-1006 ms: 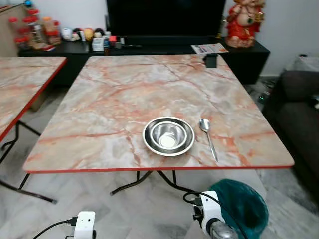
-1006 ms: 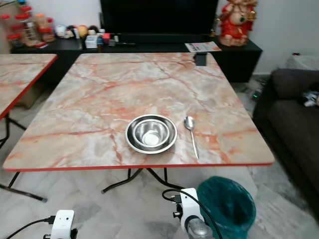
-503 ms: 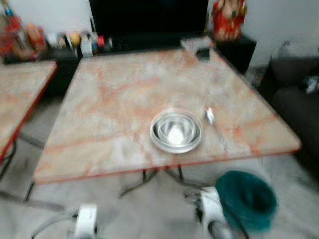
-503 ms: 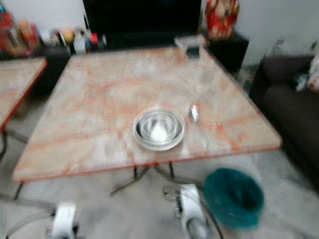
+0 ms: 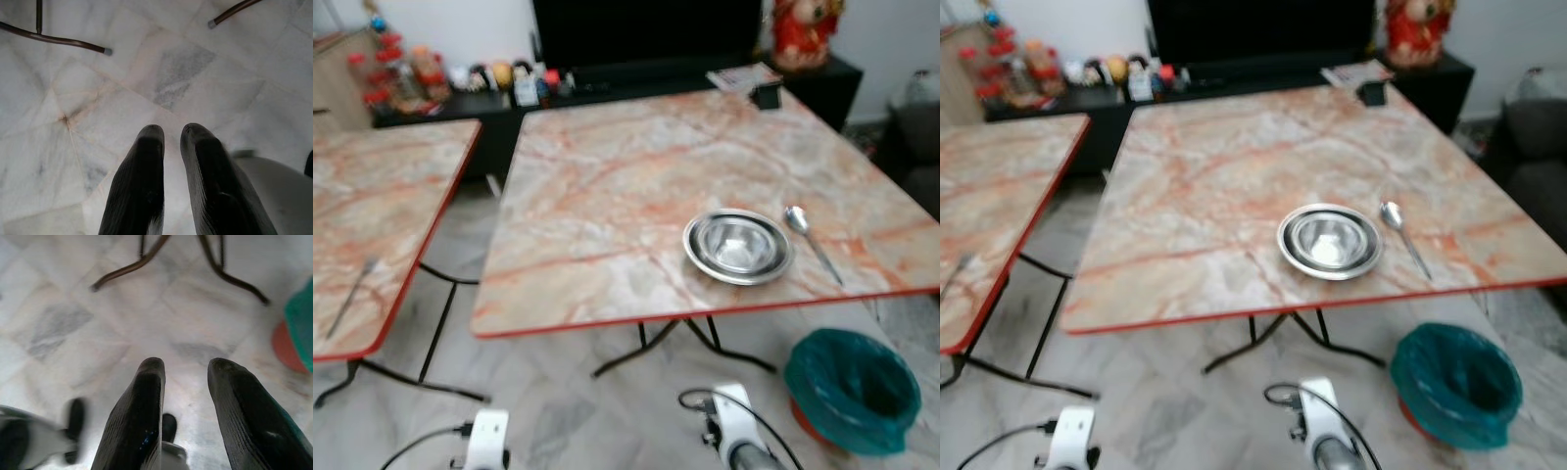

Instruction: Setting the table

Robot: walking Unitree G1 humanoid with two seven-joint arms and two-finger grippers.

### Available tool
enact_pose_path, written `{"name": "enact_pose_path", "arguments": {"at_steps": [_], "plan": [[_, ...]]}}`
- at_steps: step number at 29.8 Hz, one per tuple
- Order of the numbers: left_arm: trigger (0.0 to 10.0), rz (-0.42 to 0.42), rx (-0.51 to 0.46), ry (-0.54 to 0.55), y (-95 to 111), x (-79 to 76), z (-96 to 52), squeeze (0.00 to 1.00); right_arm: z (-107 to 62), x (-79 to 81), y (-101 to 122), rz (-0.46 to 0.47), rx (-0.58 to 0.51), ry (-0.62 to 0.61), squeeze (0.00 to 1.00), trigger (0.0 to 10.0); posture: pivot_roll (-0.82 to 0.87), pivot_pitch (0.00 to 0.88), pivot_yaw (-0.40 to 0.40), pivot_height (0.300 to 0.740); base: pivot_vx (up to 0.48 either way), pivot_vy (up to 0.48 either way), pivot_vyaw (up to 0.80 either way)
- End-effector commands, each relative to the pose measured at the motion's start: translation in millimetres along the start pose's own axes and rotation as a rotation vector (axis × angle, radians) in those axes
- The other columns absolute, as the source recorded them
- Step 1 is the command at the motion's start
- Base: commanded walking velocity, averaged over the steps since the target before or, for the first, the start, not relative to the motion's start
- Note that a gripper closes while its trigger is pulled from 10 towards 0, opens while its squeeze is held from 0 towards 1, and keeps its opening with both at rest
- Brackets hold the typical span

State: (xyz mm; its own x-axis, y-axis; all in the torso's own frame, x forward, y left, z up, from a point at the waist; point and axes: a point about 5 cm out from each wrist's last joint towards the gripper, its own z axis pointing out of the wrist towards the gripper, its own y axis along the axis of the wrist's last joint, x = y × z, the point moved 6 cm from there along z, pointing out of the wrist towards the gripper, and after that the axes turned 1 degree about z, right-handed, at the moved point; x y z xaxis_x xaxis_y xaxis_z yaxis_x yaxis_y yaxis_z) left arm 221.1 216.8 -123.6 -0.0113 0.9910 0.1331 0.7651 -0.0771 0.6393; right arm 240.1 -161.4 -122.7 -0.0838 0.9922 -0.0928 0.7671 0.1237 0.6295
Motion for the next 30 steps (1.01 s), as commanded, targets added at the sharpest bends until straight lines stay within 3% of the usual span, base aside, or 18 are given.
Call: {"name": "enact_pose_path", "arguments": {"at_steps": [1, 30], "plan": [[10.0, 0.022, 0.004, 0.018, -1.4, 9.0, -0.8, 0.00, 1.0, 13.0, 5.8, 0.013, -0.009, 0.025, 0.00, 10.0, 0.03, 0.000, 0.048, 0.740, 0.000, 0.375, 0.00], [10.0, 0.030, 0.012, 0.027, -2.4, 13.2, -1.0, 0.00, 2.2, 12.9, 9.3, 0.034, -0.001, 0.014, 0.00, 10.0, 0.04, 0.000, 0.049, 0.740, 0.000, 0.373, 0.00]]}}
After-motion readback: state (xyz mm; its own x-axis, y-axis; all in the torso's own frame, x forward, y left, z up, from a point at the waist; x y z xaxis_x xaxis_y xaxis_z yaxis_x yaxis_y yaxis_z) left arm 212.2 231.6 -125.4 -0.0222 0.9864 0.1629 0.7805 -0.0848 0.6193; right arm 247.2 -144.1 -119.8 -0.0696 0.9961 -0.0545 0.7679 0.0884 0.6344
